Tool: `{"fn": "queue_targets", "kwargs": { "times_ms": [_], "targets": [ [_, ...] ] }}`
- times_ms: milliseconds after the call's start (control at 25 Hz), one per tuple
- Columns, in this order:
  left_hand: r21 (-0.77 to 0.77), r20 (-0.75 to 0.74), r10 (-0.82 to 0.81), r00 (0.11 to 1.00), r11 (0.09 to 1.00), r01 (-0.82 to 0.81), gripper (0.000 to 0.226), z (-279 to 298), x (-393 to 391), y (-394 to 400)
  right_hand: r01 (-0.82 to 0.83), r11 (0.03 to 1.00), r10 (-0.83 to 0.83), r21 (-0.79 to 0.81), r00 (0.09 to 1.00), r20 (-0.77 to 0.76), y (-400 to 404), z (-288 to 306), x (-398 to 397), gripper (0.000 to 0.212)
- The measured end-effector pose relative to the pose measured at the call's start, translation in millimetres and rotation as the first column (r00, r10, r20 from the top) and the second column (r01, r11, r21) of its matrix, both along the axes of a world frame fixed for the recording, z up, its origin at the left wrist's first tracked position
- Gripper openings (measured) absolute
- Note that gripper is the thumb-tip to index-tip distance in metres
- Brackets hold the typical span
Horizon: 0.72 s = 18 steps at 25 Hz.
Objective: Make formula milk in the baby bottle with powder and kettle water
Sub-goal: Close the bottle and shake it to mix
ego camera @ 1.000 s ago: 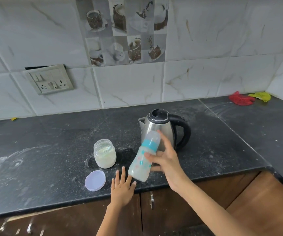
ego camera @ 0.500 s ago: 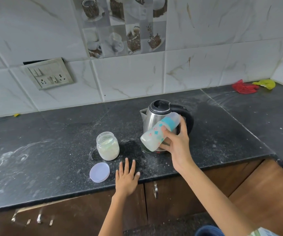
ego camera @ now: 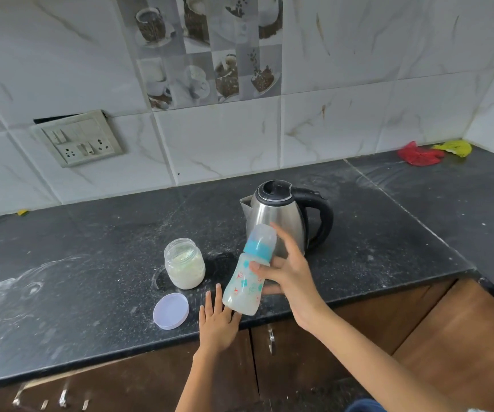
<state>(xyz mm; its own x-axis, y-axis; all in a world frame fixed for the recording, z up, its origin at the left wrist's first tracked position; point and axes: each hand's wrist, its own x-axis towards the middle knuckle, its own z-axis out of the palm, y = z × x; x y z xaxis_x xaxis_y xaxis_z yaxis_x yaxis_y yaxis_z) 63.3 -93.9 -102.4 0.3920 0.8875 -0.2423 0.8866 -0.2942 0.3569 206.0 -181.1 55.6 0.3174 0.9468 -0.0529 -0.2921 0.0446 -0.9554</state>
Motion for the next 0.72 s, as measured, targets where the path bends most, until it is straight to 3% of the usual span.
{"fn": "queue_targets", "kwargs": {
  "times_ms": [160,280,360,520,720],
  "targets": [
    [0.007,-0.021,-0.017,1.0,1.0,0.017,0.058,0.3,1.4,2.2,0.228,0.973,-0.217,0.042,0.958,-0.188,11.8,3.8,20.4,0.071],
    [0.017,-0.017,-0.018,1.0,1.0,0.018,0.057,-2.2,0.7,2.7,0.037,0.999,-0.039,-0.021,0.994,-0.102,4.4,-5.4,13.6,0.076],
    [0.021,-0.009,-0.014,1.0,1.0,0.014,0.057,-3.2,0.4,3.1,-0.092,0.996,0.089,-0.003,0.965,-0.248,-1.0,-8.7,10.9,0.08],
    [0.015,-0.007,-0.012,1.0,1.0,0.012,0.058,-0.5,0.1,2.2,-0.244,0.955,0.296,0.17,0.741,-0.602,2.0,-5.7,22.3,0.098],
    [0.021,0.01,-0.016,1.0,1.0,0.016,0.058,-1.4,-0.6,1.9,-0.259,0.936,0.351,0.24,0.616,-0.705,0.3,3.6,23.8,0.098]
  ]
}}
